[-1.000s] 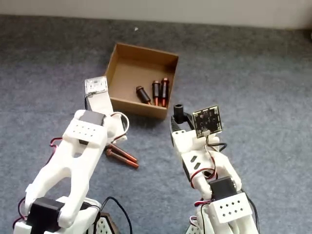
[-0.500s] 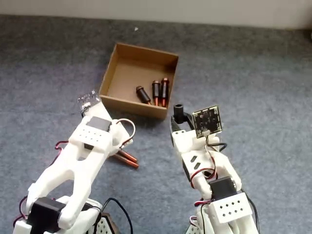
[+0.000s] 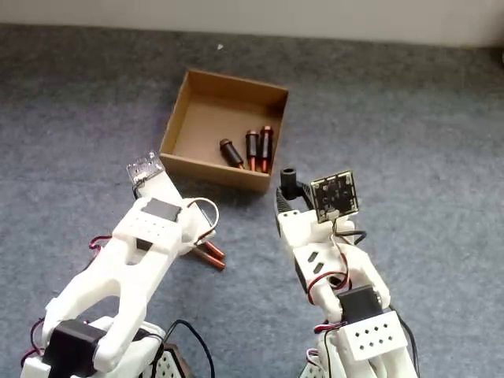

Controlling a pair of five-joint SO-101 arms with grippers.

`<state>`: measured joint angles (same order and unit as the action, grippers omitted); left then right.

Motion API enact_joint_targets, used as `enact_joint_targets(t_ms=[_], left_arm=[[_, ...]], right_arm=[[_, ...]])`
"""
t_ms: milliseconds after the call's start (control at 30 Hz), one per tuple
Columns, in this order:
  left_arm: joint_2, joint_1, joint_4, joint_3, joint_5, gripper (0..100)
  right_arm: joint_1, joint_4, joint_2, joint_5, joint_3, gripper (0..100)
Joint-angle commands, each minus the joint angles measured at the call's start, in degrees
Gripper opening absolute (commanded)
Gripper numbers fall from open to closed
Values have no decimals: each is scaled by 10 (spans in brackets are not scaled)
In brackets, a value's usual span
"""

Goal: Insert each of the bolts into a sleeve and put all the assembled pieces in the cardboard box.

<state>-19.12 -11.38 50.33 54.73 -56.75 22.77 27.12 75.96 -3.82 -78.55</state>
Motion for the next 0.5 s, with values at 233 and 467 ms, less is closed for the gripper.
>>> enact_joint_targets(t_ms=[233, 467], left_arm=[[0, 1, -18, 0, -6, 261], [62, 2, -53, -15, -24, 180]], right_arm=[[-4, -15, 13, -7, 7, 8], [-4, -15, 13, -7, 7, 8]])
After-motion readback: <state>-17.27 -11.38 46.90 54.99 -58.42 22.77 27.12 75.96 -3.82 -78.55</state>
